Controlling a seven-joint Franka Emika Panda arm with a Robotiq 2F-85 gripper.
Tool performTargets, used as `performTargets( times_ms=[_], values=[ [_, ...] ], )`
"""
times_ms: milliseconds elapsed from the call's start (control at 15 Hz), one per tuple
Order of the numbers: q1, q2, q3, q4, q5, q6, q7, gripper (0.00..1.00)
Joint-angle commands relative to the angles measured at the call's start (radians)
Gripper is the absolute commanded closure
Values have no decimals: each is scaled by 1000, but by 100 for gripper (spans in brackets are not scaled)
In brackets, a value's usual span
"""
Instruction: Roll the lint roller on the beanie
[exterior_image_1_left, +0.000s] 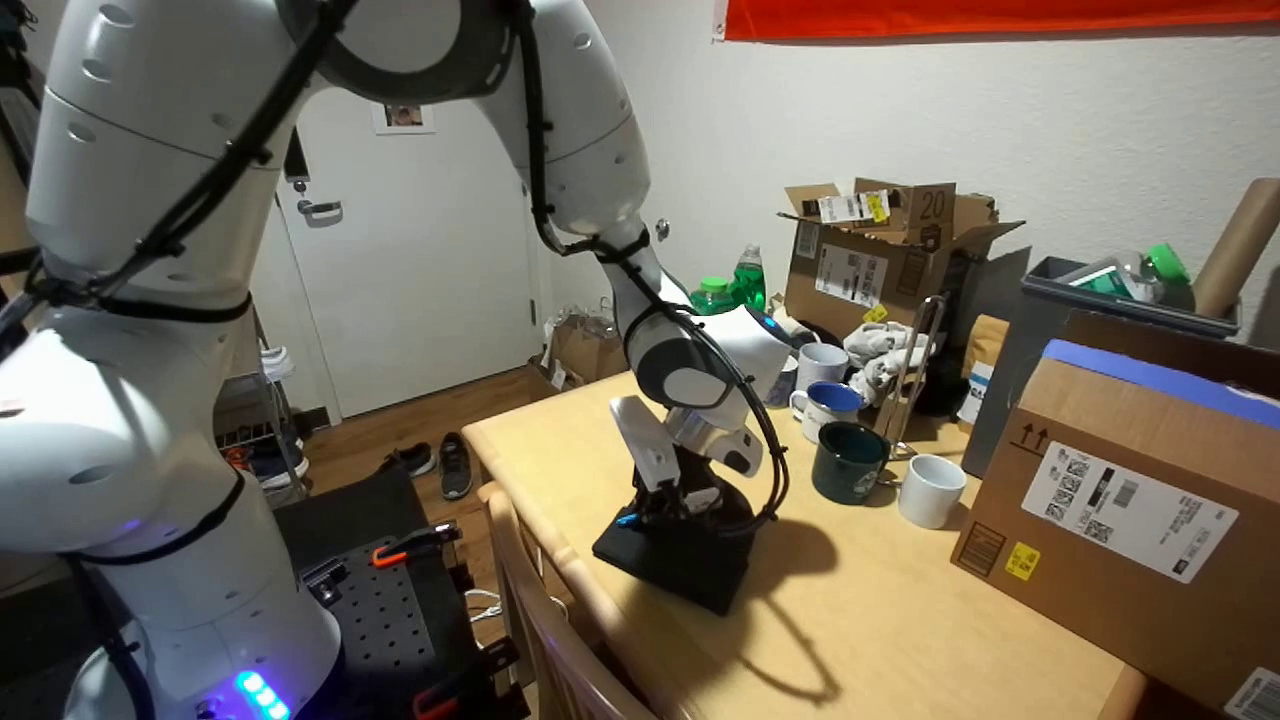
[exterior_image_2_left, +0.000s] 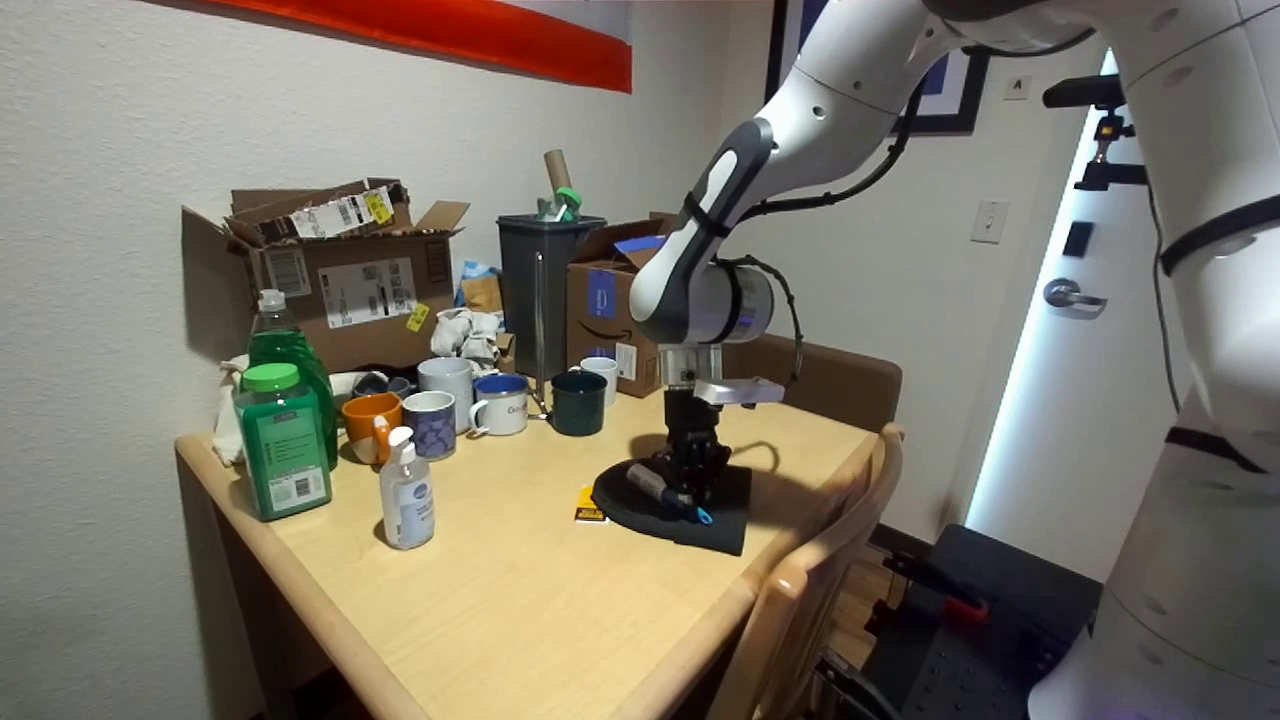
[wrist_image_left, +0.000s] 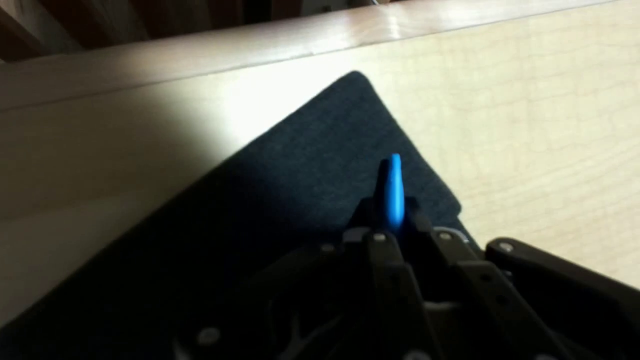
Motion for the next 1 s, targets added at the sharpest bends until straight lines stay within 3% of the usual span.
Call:
performTargets(
  times_ms=[0, 333, 933],
  values=[
    [66, -31, 22, -22, -26, 3, 79, 97],
    [148, -46, 41, -19, -58, -10, 153, 97],
    [235, -32, 72, -4, -106, -5, 205, 97]
  ],
)
